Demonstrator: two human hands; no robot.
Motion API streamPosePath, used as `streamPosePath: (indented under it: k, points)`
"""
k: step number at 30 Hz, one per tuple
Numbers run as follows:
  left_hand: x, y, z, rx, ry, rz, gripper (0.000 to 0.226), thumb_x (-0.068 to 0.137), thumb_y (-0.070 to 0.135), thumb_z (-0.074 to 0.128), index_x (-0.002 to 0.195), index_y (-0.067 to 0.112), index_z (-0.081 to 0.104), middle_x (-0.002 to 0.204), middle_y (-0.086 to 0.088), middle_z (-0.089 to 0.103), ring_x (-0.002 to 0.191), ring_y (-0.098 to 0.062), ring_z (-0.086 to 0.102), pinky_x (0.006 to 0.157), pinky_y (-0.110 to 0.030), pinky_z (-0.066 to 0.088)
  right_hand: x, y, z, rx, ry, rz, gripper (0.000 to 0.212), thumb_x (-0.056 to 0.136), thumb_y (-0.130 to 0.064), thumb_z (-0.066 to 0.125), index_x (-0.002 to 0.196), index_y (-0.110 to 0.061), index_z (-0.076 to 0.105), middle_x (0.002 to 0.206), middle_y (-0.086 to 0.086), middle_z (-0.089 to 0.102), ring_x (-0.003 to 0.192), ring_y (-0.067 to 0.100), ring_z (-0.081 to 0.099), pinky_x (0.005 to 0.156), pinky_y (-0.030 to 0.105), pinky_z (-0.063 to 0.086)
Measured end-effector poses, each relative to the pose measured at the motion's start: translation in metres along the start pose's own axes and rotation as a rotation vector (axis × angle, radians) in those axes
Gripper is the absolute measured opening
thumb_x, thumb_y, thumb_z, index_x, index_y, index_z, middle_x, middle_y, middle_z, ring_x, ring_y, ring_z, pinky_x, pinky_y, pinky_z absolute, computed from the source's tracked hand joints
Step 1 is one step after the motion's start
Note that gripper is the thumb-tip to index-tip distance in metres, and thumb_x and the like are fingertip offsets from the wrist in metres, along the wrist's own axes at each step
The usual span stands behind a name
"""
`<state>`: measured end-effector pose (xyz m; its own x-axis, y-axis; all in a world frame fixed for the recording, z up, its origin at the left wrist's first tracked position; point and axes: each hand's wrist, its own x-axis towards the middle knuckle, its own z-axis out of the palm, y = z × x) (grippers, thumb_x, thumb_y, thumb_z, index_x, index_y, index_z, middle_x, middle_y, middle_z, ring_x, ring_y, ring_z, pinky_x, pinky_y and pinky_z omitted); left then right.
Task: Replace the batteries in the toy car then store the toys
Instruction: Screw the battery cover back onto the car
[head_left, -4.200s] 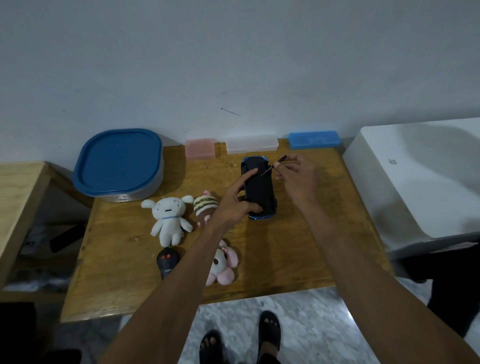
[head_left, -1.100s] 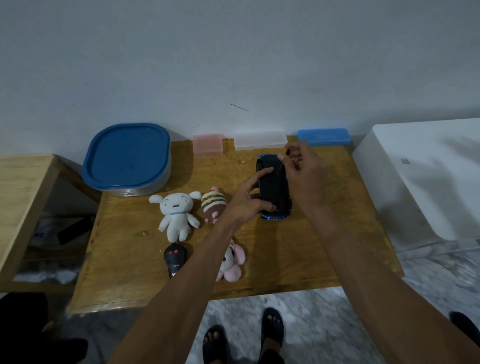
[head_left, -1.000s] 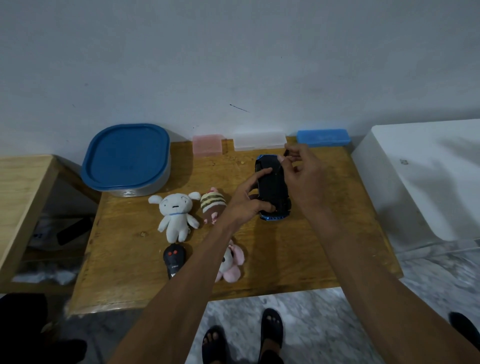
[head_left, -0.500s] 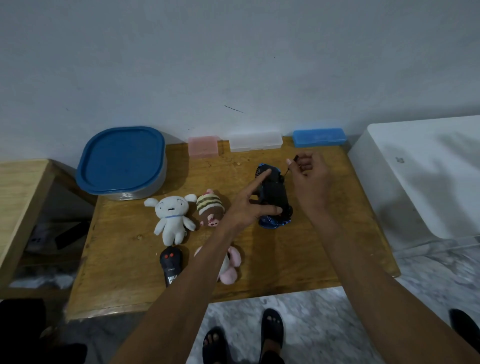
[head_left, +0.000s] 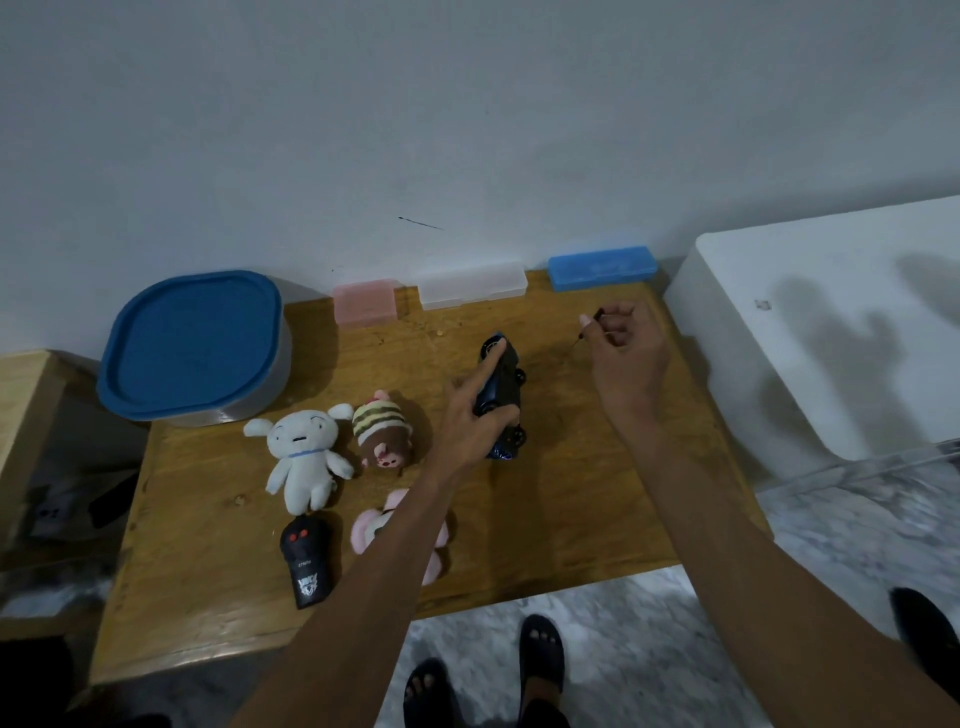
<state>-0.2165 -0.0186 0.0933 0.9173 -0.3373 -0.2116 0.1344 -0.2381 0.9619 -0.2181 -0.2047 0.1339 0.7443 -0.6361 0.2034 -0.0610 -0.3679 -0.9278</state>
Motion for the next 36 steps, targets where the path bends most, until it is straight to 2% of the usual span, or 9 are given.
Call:
streamPosePath:
  k: [6, 10, 15, 18, 22, 25, 28, 32, 36]
  points:
    - [0.008, -0.001, 0.008, -0.1, 0.024, -0.114, 0.09, 0.083, -0.004, 0.068, 0.151, 0.045, 0.038, 0.12, 0.014, 0.054, 0.097, -0.015, 0.059, 0.08, -0.028, 0.052, 0.006, 0.011, -0.006, 0.031, -0.014, 0.033, 0.017, 0.089, -0.02, 0.075, 0.101, -0.019, 0.064, 0.087, -0.011, 0.065, 0.079, 0.008, 0.066, 0.063, 0.014, 0.052]
    - [0.013, -0.004, 0.013, -0.176, 0.078, -0.173, 0.088, 0.084, 0.007, 0.075, 0.152, 0.046, 0.035, 0.12, 0.027, 0.045, 0.104, -0.007, 0.054, 0.08, -0.026, 0.047, 0.01, 0.018, -0.008, 0.03, -0.035, 0.047, 0.017, 0.089, -0.022, 0.075, 0.102, -0.019, 0.064, 0.088, -0.006, 0.068, 0.08, 0.007, 0.066, 0.063, 0.014, 0.052]
    - [0.021, -0.002, 0.018, -0.229, 0.115, -0.211, 0.09, 0.084, 0.005, 0.07, 0.149, 0.056, 0.034, 0.146, 0.014, 0.039, 0.122, -0.016, 0.05, 0.1, -0.041, 0.049, 0.015, 0.027, -0.012, 0.017, -0.046, 0.06, 0.018, 0.089, -0.023, 0.075, 0.102, -0.019, 0.064, 0.088, -0.01, 0.066, 0.08, 0.002, 0.063, 0.064, 0.01, 0.048]
    - [0.023, 0.004, 0.024, -0.247, 0.127, -0.245, 0.089, 0.082, 0.004, 0.066, 0.149, 0.055, 0.035, 0.143, 0.011, 0.039, 0.115, -0.017, 0.052, 0.092, -0.038, 0.051, 0.019, 0.029, -0.016, 0.023, -0.056, 0.077, 0.019, 0.089, -0.023, 0.075, 0.104, -0.017, 0.065, 0.089, -0.01, 0.066, 0.079, -0.002, 0.062, 0.064, 0.008, 0.047]
    - [0.029, 0.002, 0.029, -0.318, 0.123, -0.306, 0.084, 0.075, 0.027, 0.074, 0.142, 0.062, 0.038, 0.155, 0.009, 0.038, 0.129, -0.026, 0.05, 0.108, -0.052, 0.046, 0.024, 0.03, -0.02, 0.033, -0.06, 0.094, 0.018, 0.089, -0.021, 0.074, 0.104, -0.014, 0.065, 0.088, -0.011, 0.065, 0.077, -0.008, 0.061, 0.061, 0.007, 0.047]
    - [0.037, -0.002, 0.031, -0.43, 0.107, -0.344, 0.061, 0.095, 0.039, 0.061, 0.148, 0.056, 0.034, 0.161, 0.005, 0.035, 0.136, -0.029, 0.048, 0.111, -0.056, 0.043, 0.027, 0.031, -0.022, 0.038, -0.072, 0.09, 0.019, 0.09, -0.02, 0.074, 0.105, -0.014, 0.065, 0.087, -0.013, 0.063, 0.077, -0.012, 0.06, 0.06, 0.007, 0.047]
    - [0.039, 0.001, 0.032, -0.466, 0.116, -0.375, 0.057, 0.104, 0.031, 0.053, 0.153, 0.05, 0.031, 0.15, 0.005, 0.045, 0.126, -0.028, 0.057, 0.106, -0.054, 0.048, 0.029, 0.032, -0.023, 0.041, -0.083, 0.092, 0.018, 0.09, -0.021, 0.074, 0.105, -0.015, 0.065, 0.087, -0.014, 0.063, 0.077, -0.012, 0.06, 0.06, 0.007, 0.047]
    - [0.038, 0.003, 0.031, -0.485, 0.166, -0.363, 0.071, 0.086, 0.013, 0.077, 0.144, 0.043, 0.05, 0.132, -0.002, 0.066, 0.108, -0.031, 0.071, 0.095, -0.052, 0.057, 0.032, 0.034, -0.024, 0.037, -0.077, 0.087, 0.017, 0.089, -0.02, 0.074, 0.103, -0.015, 0.065, 0.087, -0.01, 0.065, 0.076, -0.008, 0.061, 0.06, 0.007, 0.047]
    - [0.036, 0.002, 0.037, -0.168, 0.157, -0.248, 0.083, 0.074, 0.01, 0.087, 0.145, 0.034, 0.053, 0.127, 0.005, 0.066, 0.104, -0.016, 0.069, 0.088, -0.036, 0.061, 0.034, 0.038, -0.023, 0.023, -0.079, 0.103, 0.018, 0.089, -0.022, 0.074, 0.104, -0.015, 0.066, 0.091, -0.005, 0.068, 0.082, 0.004, 0.064, 0.063, 0.008, 0.048]
